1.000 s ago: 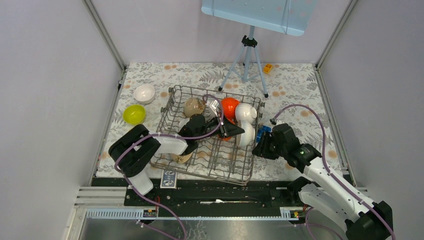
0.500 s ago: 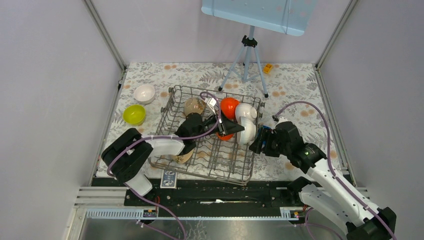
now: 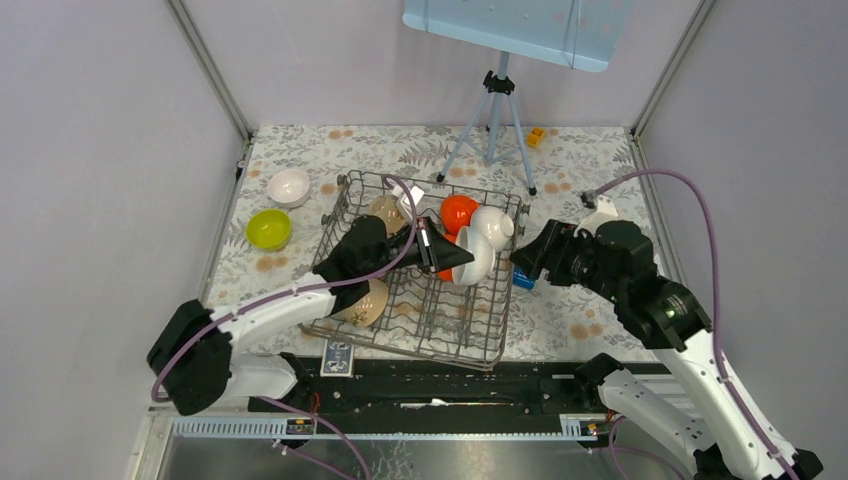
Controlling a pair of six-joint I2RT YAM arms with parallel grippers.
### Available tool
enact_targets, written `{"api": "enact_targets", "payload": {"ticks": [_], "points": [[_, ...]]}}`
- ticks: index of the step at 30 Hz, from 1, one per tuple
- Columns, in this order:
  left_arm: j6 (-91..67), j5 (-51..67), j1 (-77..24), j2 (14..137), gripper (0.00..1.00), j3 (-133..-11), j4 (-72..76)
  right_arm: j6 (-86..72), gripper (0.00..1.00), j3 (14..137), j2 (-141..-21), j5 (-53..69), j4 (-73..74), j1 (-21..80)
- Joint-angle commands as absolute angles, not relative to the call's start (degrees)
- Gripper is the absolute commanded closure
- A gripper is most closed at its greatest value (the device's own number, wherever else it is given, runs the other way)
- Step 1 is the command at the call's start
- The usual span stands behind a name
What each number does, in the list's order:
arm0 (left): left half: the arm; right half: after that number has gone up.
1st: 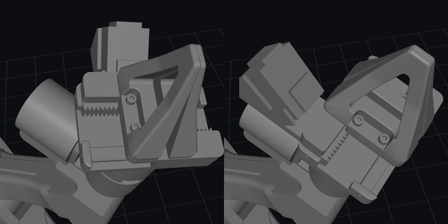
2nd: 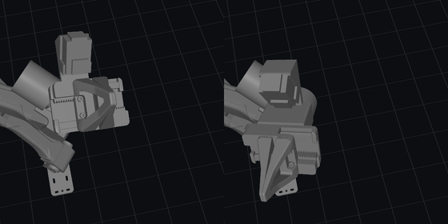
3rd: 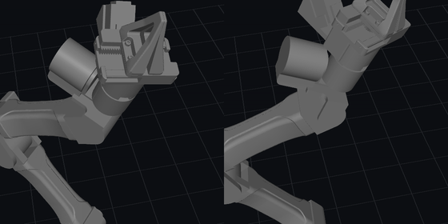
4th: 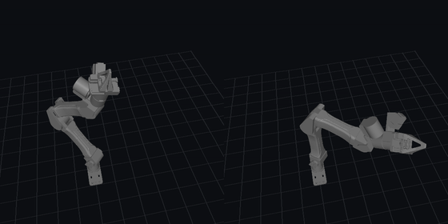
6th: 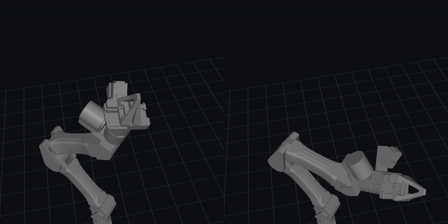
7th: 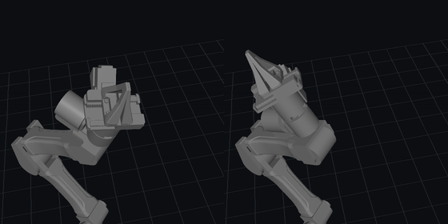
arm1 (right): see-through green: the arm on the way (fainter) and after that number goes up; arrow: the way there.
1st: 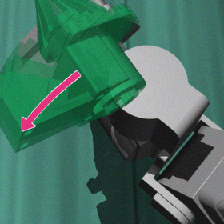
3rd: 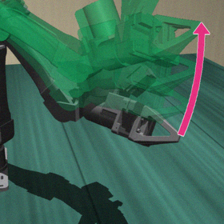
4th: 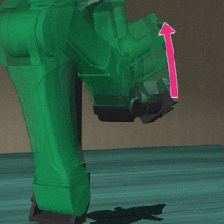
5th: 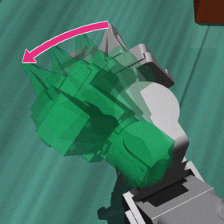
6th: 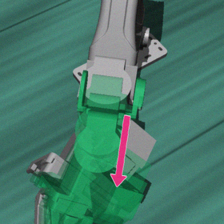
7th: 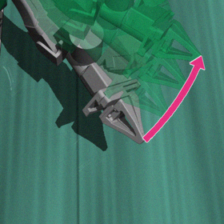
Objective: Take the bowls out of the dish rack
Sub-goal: Pick up the bowl from the dish rack, then place the bowl at the center of the board.
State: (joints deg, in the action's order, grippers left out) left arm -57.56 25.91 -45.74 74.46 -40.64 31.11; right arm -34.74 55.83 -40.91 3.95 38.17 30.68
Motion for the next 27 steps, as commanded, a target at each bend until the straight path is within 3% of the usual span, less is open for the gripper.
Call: {"api": "enact_targets", "payload": {"ticks": [1, 10, 19, 27], "points": [[-42.95, 22.63, -45.44, 66.81, 1.0, -48.08, 16.17, -31.55, 0.26, 61.33, -42.24, 2.76, 39.95, 30.39], [-16.23, 7.38, -52.57, 62.15, 1.0, -62.27, -13.97, -30.43, 0.26, 64.07, -46.81, 6.08, 37.49, 30.4], [3.31, -7.53, -65.69, 61.11, 1.0, -68.68, -29.08, -28.84, 0.26, 71.29, -53.24, 8.77, 39.29, 30.36], [15.98, -16.81, -76.63, 58.85, 1.0, -66.45, -37.54, -21.82, 0.26, 82.36, -61.37, 11.47, 49.07, 30.39]]}}
